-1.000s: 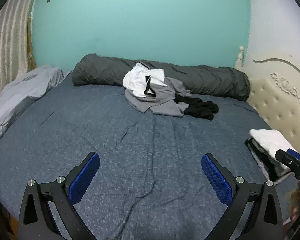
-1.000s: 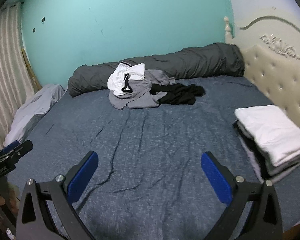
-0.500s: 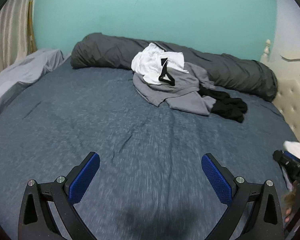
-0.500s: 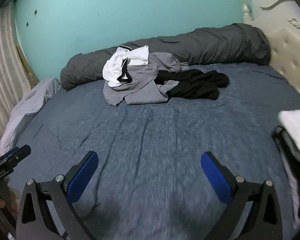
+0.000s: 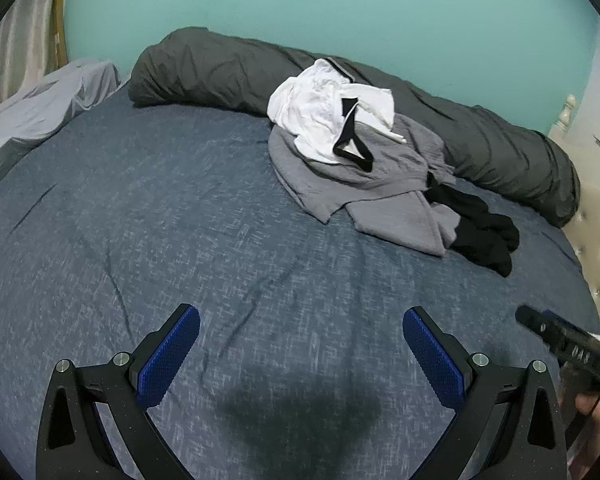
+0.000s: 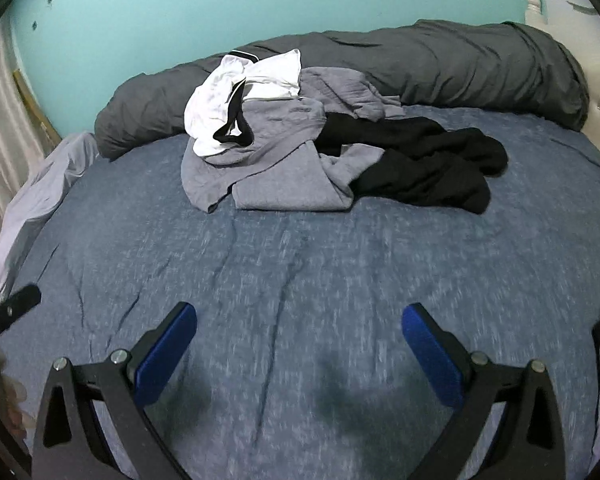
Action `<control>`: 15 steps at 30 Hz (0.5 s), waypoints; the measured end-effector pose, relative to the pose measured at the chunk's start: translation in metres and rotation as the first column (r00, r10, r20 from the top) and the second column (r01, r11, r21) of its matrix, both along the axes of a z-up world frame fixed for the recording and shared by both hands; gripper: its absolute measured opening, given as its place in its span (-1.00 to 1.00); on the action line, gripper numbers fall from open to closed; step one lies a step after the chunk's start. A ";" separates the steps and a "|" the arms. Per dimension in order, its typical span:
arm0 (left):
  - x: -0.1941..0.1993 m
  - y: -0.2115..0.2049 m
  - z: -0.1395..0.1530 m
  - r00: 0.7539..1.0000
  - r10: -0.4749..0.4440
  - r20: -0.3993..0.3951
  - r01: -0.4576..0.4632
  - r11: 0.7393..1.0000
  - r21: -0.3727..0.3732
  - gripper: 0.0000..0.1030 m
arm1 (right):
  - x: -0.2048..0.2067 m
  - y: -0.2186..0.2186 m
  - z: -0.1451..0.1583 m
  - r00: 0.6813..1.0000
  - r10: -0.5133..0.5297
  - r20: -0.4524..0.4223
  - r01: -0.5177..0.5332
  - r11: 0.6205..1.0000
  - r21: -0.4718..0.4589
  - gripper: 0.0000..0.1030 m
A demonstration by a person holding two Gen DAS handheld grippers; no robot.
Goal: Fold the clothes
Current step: 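Move the right tool to the white shirt and grasp its black-trimmed hem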
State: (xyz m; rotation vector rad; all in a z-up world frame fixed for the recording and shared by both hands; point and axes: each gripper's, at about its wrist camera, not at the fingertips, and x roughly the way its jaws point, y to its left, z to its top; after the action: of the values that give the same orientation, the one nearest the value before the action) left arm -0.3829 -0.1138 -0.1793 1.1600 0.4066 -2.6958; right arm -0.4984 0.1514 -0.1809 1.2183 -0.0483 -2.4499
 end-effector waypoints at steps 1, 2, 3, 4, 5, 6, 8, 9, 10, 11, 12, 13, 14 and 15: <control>-0.006 -0.005 0.000 1.000 0.002 0.006 -0.002 1.000 0.001 1.00 | -0.009 -0.006 0.001 1.000 -0.001 0.004 0.001 1.000 0.000 0.97; -0.011 -0.010 0.000 1.000 0.005 0.012 -0.005 1.000 0.002 1.00 | -0.019 -0.013 0.003 1.000 -0.002 0.009 0.002 1.000 0.008 0.89; -0.016 -0.015 -0.001 1.000 0.011 0.019 -0.011 1.000 0.004 1.00 | -0.029 -0.021 0.003 1.000 -0.003 0.015 0.003 1.000 0.016 0.71; -0.022 -0.022 -0.002 0.999 0.020 0.026 -0.020 1.000 0.009 1.00 | -0.038 -0.029 0.003 1.000 -0.004 0.021 0.004 1.000 0.024 0.63; -0.028 -0.029 -0.003 0.999 0.029 0.034 -0.030 0.999 0.016 1.00 | -0.047 -0.036 0.003 1.000 -0.002 0.029 0.001 1.000 0.026 0.53; -0.033 -0.035 -0.005 0.998 0.036 0.042 -0.037 0.999 0.023 1.00 | -0.057 -0.045 0.002 0.999 0.006 0.041 -0.006 1.000 0.018 0.52; -0.044 -0.047 -0.008 0.997 0.046 0.058 -0.048 0.998 0.036 1.00 | -0.078 -0.064 0.000 0.998 0.018 0.059 -0.018 1.000 0.006 0.51; -0.049 -0.053 -0.010 0.997 0.052 0.065 -0.054 0.998 0.038 1.00 | -0.088 -0.073 -0.001 0.998 0.022 0.064 -0.022 1.000 0.002 0.51; -0.056 -0.059 -0.013 0.996 0.058 0.072 -0.061 0.997 0.040 1.00 | -0.098 -0.083 -0.003 0.997 0.025 0.070 -0.025 1.000 -0.001 0.51; -0.063 -0.065 -0.015 0.995 0.063 0.079 -0.067 0.997 0.042 1.00 | -0.109 -0.092 -0.005 0.997 0.028 0.075 -0.028 1.000 -0.004 0.51; -0.069 -0.071 -0.018 0.994 0.068 0.085 -0.072 0.996 0.047 1.00 | -0.119 -0.101 -0.007 0.996 0.029 0.080 -0.029 1.000 -0.008 0.51; -0.075 -0.076 -0.021 0.993 0.072 0.091 -0.077 0.996 0.052 1.00 | -0.129 -0.110 -0.010 0.996 0.029 0.086 -0.028 1.000 -0.011 0.51; -0.081 -0.081 -0.023 0.992 0.076 0.097 -0.082 0.995 0.058 1.00 | -0.139 -0.118 -0.013 0.995 0.030 0.091 -0.028 0.999 -0.015 0.51; -0.086 -0.085 -0.026 0.992 0.080 0.103 -0.086 0.994 0.061 1.00 | -0.150 -0.126 -0.015 0.995 0.030 0.096 -0.029 0.999 -0.018 0.51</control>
State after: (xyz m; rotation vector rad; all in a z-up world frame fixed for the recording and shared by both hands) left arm -0.4693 -0.1992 -0.2056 1.2603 0.5190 -2.5589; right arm -0.6486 0.0250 -0.1961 1.3196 -0.0762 -2.3599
